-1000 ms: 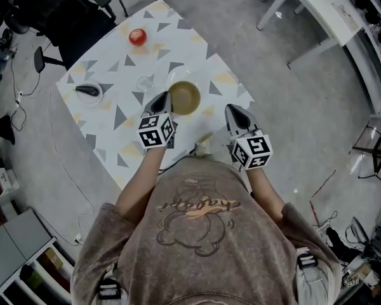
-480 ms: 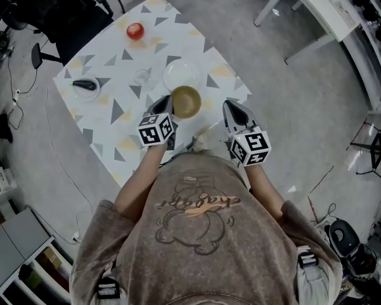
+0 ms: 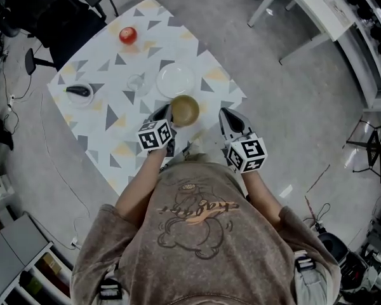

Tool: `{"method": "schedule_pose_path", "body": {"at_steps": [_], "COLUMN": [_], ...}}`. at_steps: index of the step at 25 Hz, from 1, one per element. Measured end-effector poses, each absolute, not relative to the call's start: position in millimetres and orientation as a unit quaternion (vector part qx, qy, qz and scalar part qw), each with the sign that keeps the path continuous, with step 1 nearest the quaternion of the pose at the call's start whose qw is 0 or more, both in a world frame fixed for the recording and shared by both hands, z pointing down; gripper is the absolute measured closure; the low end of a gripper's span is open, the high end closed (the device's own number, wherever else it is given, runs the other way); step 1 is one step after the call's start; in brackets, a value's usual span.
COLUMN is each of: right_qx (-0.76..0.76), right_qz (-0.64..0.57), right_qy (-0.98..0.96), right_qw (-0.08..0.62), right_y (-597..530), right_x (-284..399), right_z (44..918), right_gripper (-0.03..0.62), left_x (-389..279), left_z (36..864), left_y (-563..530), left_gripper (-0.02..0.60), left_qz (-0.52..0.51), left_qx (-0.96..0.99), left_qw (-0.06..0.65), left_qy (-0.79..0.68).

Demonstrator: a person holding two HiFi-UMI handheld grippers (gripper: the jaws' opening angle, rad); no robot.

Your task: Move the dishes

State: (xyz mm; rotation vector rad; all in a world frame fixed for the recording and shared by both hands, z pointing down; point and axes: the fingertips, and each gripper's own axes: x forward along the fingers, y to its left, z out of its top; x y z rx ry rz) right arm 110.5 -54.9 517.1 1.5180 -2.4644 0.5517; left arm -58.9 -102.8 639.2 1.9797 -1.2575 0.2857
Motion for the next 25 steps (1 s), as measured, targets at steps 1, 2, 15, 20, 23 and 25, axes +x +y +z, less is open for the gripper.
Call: {"method": "schedule_pose_path", "body": {"at_steps": [1,2,15,20,23,25], "right_qx": [0.513,0.513,0.515,0.514,0.514,0.515], "right_qz": [0.187,0.187,0.191,0.190,0.190,0.188], "right_qy": [-0.832,-0.832,-0.830,-0.830,-0.830,-0.830], "right_qw": [0.098,0.098,0.102,0.103,0.104,0.104], "right_y": [-55,-55,-61,-61,-61,-61], "right_x": [111,111,116,114,114,114], "right_z": [517,518,520,521,520,519], "right_gripper": [0.588,0.588,0.588,0.588,0.588,0.588], "left_x": [-58,-57,-54,-55,-57,-59], "left_z": [642,644,652,652,649,646], "left_y": [-103,-103,-108,-109,-111,-114], "left_gripper": [0.554,0.554,0.552,0.552,0.551,0.551], "left_qz": [0.113,0.114,0.121,0.119,0.118,0.117], "left_qx": [0.774,0.773,0.777,0.778,0.779,0.780], "left_qw": [0.382,0.384,0.381,0.382,0.374,0.367], "left_qy": [-0.492,-0.492,-0.486,-0.485,-0.489,-0.493]}}
